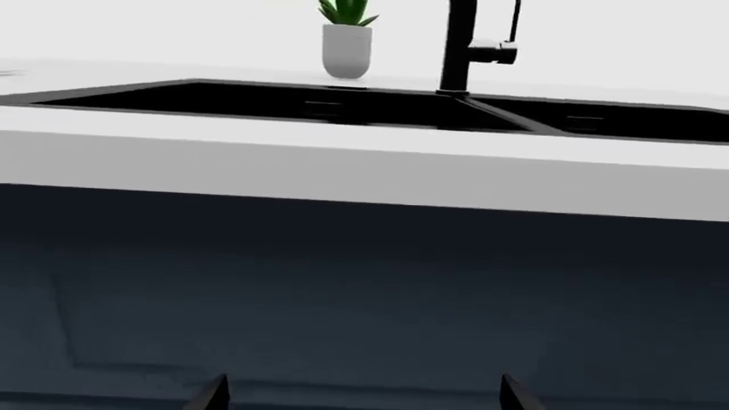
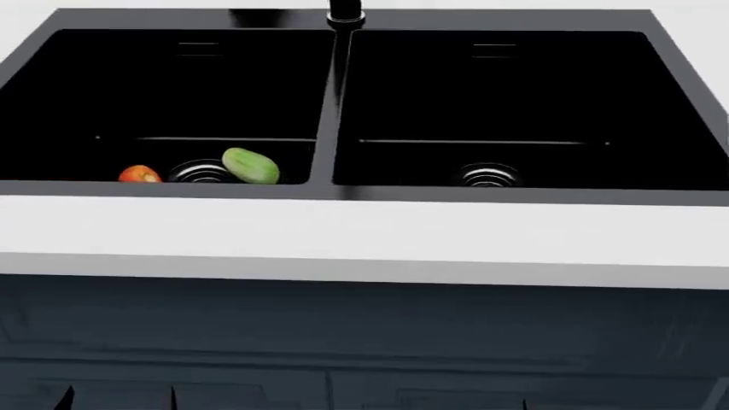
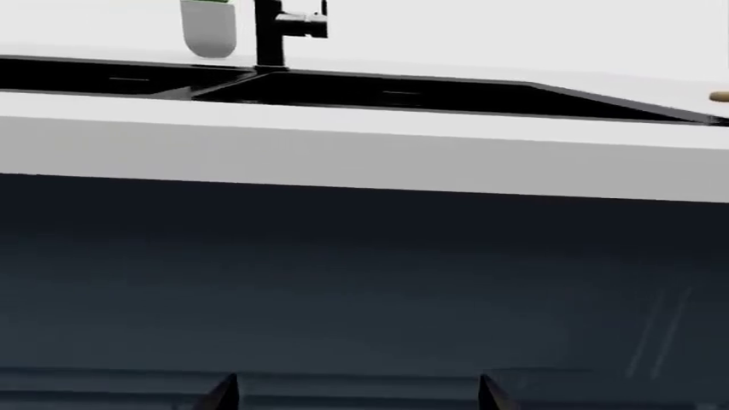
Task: Pick the vegetables from the sink and place them on the cutting board.
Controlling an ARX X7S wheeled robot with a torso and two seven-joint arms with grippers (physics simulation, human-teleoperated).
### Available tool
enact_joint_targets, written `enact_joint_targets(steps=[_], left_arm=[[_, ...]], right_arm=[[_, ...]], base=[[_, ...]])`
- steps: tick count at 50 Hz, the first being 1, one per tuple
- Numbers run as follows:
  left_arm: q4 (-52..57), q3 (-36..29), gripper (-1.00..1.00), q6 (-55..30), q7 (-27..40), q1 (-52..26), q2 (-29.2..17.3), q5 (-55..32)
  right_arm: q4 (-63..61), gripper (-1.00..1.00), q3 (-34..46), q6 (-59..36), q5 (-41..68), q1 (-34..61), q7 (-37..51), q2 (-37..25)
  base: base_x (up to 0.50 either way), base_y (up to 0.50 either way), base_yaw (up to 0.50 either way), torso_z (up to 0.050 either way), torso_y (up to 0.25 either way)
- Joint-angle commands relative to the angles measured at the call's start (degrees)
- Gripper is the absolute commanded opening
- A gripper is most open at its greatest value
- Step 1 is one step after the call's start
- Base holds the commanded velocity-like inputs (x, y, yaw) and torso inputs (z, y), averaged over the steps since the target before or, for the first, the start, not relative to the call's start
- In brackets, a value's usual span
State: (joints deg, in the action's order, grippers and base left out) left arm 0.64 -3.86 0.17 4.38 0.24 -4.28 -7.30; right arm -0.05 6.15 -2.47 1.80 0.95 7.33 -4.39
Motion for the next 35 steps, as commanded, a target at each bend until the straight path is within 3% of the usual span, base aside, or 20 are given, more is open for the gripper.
enact_joint_targets(steps=[1, 32, 35], left_arm=[[0.6, -1.0, 1.0, 0.1, 0.7, 0.2, -0.9, -1.0], [0.2, -3.5, 1.0, 0.0, 3.1, -0.1, -2.8, -1.4], [0.1, -3.1, 1.0, -0.5, 3.9, -0.7, -2.7, -1.8]], right_arm=[[0.1, 1.0, 0.8, 0.0, 0.8, 0.2, 1.0, -0.7], [-0.1, 1.0, 3.3, 0.7, 2.5, 0.1, 2.8, -2.3], [-6.3, 1.0, 2.9, -5.3, 3.1, -1.1, 3.8, -2.9]], base=[[0.0, 0.5, 0.0, 0.0, 0.0], [0.0, 0.5, 0.0, 0.0, 0.0], [0.0, 0.08, 0.0, 0.0, 0.0]])
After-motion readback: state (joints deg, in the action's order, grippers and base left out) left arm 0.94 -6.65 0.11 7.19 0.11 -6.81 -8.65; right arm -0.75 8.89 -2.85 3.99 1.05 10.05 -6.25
